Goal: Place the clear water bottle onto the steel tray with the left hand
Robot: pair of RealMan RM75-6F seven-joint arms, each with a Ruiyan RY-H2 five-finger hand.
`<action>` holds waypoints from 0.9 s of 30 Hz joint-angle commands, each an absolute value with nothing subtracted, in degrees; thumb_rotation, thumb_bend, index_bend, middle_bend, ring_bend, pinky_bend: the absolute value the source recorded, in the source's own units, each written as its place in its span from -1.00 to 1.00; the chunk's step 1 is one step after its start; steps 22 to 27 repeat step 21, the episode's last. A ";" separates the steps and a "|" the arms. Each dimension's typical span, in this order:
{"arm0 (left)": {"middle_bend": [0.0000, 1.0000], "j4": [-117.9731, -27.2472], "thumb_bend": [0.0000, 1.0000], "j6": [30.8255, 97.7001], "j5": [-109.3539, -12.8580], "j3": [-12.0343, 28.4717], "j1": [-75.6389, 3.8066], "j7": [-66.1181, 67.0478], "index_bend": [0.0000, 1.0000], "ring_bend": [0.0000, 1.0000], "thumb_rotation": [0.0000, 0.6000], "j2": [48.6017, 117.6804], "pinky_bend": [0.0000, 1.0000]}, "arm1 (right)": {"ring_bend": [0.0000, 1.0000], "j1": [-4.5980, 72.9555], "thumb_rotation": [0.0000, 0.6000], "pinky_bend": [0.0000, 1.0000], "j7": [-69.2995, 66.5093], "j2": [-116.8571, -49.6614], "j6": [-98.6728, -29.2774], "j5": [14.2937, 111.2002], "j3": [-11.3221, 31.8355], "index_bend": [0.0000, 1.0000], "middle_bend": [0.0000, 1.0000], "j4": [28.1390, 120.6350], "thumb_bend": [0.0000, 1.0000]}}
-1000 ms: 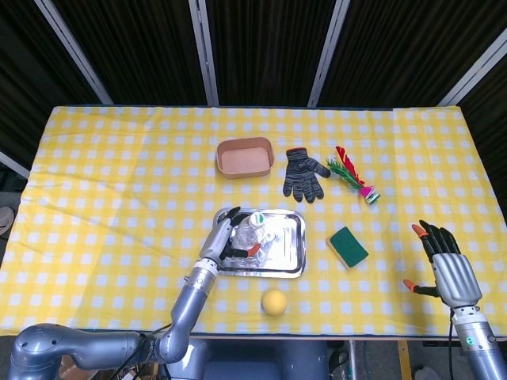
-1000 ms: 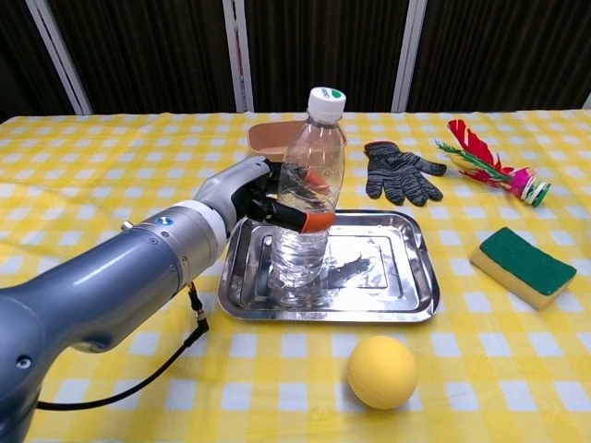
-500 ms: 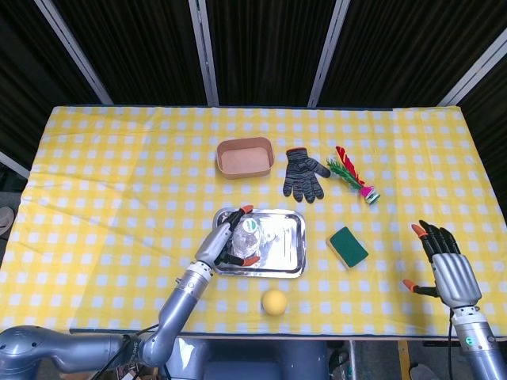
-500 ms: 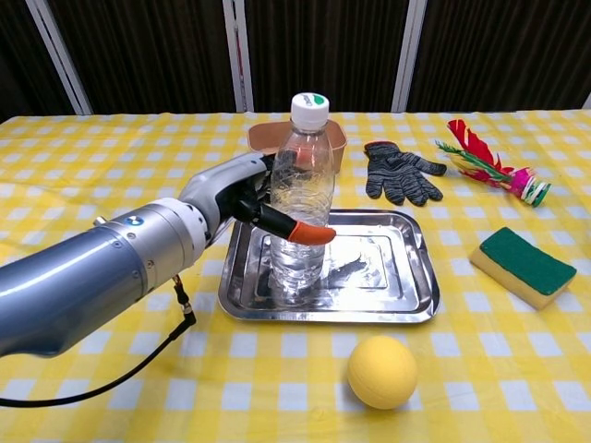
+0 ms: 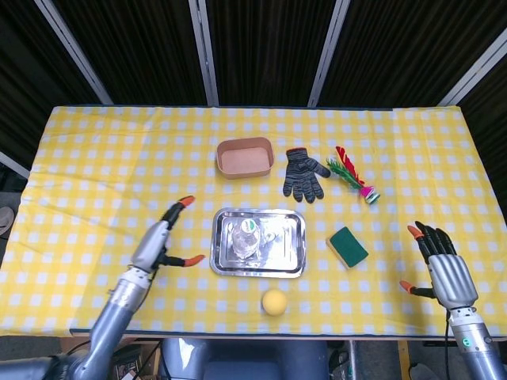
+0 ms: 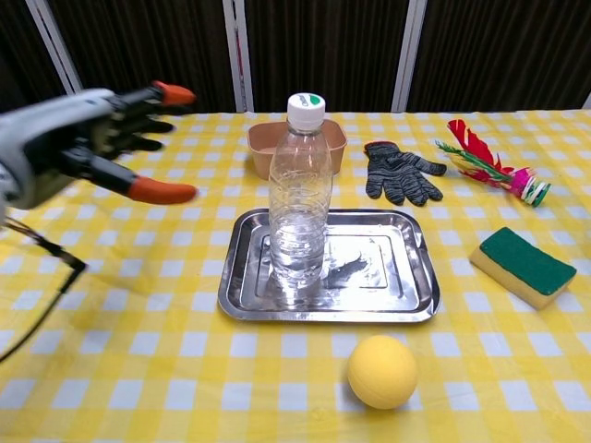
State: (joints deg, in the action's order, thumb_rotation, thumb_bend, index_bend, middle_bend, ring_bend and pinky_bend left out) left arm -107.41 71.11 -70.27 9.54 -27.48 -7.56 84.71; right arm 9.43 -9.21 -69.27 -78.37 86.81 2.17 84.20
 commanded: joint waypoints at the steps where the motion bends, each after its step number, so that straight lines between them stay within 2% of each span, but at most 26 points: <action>1: -0.90 -99.66 -0.59 87.96 -78.53 6.33 -16.88 -8.09 -1.00 -1.00 1.00 78.56 -1.00 | -1.00 9.41 1.00 -1.00 -9.20 -69.15 -78.42 86.75 2.22 -0.89 -1.00 84.26 -0.90; 5: -0.85 -87.64 -0.56 93.53 -77.26 7.65 -13.27 -7.70 -0.98 -1.00 1.00 79.63 -1.00 | -1.00 9.31 1.00 -1.00 -9.45 -69.04 -78.96 86.54 2.62 -0.89 -1.00 84.10 -0.90; 8: -0.79 -79.86 -0.54 94.22 -76.59 7.79 -12.43 -4.47 -0.88 -1.00 1.00 80.70 -1.00 | -1.00 9.26 1.00 -1.00 -9.24 -68.98 -78.81 85.93 2.84 -0.89 -1.00 83.96 -0.90; 13: -0.78 -71.70 -0.54 92.63 -75.72 6.63 -11.33 -1.37 -0.88 -1.00 1.00 83.21 -1.00 | -1.00 9.32 1.00 -1.00 -8.31 -69.10 -78.57 85.59 2.93 -0.89 -1.00 83.70 -0.90; 19: -0.79 -74.39 -0.53 89.34 -75.04 5.99 -10.39 -2.27 -0.82 -1.00 1.00 81.37 -1.00 | -1.00 9.28 1.00 -1.00 -7.43 -69.59 -79.39 85.46 3.47 -0.89 -1.00 83.19 -0.90; 27: -0.79 -76.12 -0.53 88.80 -75.10 5.71 -9.96 -1.96 -0.82 -1.00 1.00 80.09 -1.00 | -1.00 9.22 1.00 -1.00 -6.98 -69.95 -79.88 85.40 3.73 -0.89 -1.00 82.63 -0.90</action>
